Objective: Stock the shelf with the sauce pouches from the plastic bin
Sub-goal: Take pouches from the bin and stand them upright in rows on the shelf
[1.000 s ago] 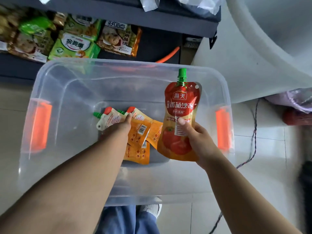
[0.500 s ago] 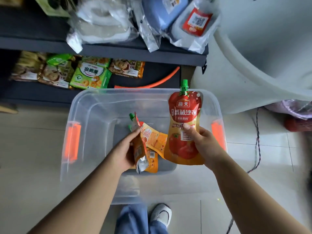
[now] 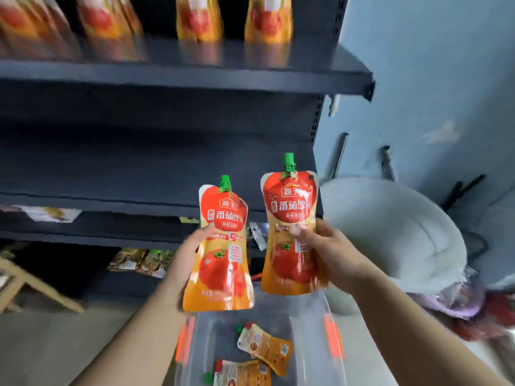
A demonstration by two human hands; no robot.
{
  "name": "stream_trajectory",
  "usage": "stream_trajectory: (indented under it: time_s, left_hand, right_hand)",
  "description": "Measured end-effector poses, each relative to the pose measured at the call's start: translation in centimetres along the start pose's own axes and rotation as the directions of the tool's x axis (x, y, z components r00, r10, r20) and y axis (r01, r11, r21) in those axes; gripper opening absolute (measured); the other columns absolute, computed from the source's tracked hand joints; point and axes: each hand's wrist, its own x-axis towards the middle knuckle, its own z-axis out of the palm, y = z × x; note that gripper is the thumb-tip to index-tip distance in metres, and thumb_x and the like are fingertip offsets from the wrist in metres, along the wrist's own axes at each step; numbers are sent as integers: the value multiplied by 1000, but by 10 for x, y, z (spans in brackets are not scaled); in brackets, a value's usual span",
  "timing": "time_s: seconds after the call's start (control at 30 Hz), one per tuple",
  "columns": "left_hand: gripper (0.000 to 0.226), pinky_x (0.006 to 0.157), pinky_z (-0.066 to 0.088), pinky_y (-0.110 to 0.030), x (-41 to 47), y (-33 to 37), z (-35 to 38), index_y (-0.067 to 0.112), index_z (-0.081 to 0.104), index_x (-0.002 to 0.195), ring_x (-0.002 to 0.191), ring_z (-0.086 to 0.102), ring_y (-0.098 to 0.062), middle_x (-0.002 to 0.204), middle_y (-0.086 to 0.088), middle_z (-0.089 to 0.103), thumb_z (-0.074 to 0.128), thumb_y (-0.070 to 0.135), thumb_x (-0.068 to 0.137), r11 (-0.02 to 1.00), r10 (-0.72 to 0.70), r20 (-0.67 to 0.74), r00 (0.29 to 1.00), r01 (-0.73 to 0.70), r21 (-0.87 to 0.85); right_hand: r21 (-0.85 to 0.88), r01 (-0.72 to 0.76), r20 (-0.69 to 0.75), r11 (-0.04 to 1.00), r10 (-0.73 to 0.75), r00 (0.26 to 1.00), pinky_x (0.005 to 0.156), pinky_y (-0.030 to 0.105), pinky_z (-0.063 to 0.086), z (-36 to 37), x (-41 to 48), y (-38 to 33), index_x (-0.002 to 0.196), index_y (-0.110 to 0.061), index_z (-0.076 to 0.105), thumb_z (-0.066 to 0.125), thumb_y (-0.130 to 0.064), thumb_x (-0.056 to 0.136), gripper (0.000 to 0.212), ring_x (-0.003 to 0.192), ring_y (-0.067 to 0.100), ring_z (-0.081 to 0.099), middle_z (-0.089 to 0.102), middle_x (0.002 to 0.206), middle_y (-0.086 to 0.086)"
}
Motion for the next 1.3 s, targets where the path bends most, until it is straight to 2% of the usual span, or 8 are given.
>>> stream_trajectory:
  time_s: [0.13, 0.23, 0.33, 0.5, 0.73, 0.9, 1.13, 1.3]
  left_hand:
    - [38, 32, 43, -17, -61, 98, 22, 3, 67, 83, 34, 60, -14, 41, -8, 62, 43, 30, 93, 990, 106, 84, 991, -114, 86]
    - [48, 71, 53, -38, -103, 148, 20, 8, 67, 97, 73, 72, -26, 85, -16, 73, 56, 46, 72, 983, 123, 135, 983, -139, 119]
    - [65, 89, 49, -49, -145, 195, 16, 15, 63, 107, 94, 68, -32, 101, -15, 71, 60, 57, 58, 944, 236, 151, 960, -264, 198]
    - [34, 62, 54, -34, -192, 260, 9, 17, 60, 93, 68, 70, -19, 73, -3, 74, 63, 28, 61, 828, 501, 158, 851, -524, 196]
    - [40, 64, 52, -33, -211, 343, -50, 19, 59, 95, 80, 68, -23, 81, -4, 72, 76, 19, 59, 692, 669, 210, 713, -700, 174]
    - [42, 70, 50, -36, -206, 392, -113, 19, 58, 97, 89, 64, -25, 94, -7, 69, 70, 17, 56, 667, 680, 197, 706, -708, 233]
    - [49, 89, 49, -46, -171, 444, -201, 20, 60, 98, 95, 64, -26, 100, -6, 69, 78, 27, 54, 614, 667, 155, 728, -656, 439]
    - [31, 75, 48, -34, -129, 451, -247, 25, 59, 90, 91, 62, -17, 94, 3, 67, 78, 17, 67, 614, 664, 99, 742, -615, 495]
  right_hand:
    - [-78, 170, 53, 982, -166, 985, 78, 41, 55, 35, -31, -94, 101, -17, 59, 70, -30, 63, 42, 87, 25, 69, 73, 91, 4]
    - [-86, 289, 83, 954, -282, 956, 80, 42, 54, 64, -50, -154, 99, -18, 60, 69, -33, 67, 36, 85, 24, 70, 74, 85, 1]
    - [-101, 395, 113, 913, -384, 916, 79, 41, 55, 97, -70, -207, 100, -19, 61, 66, -32, 77, 26, 86, 22, 71, 74, 88, 0]
    - [-96, 528, 180, 844, -507, 843, 80, 39, 55, 150, -97, -268, 104, -19, 60, 66, -33, 74, 33, 89, 21, 70, 73, 94, 2]
    - [-179, 661, 197, 729, -632, 750, 89, 47, 52, 233, -105, -321, 111, -16, 56, 65, -32, 80, 36, 95, 24, 69, 71, 103, 5]
    - [-218, 705, 238, 675, -663, 709, 83, 41, 55, 304, -93, -328, 102, -20, 60, 67, -35, 69, 37, 89, 20, 70, 73, 96, 2]
    - [-326, 615, 125, 718, -612, 781, 85, 43, 55, 380, -43, -323, 102, -15, 63, 71, -21, 77, 27, 89, 21, 70, 73, 97, 4]
    - [-419, 544, 81, 727, -567, 820, 89, 45, 53, 398, 0, -316, 100, -14, 65, 74, -17, 75, 27, 91, 23, 69, 73, 97, 4]
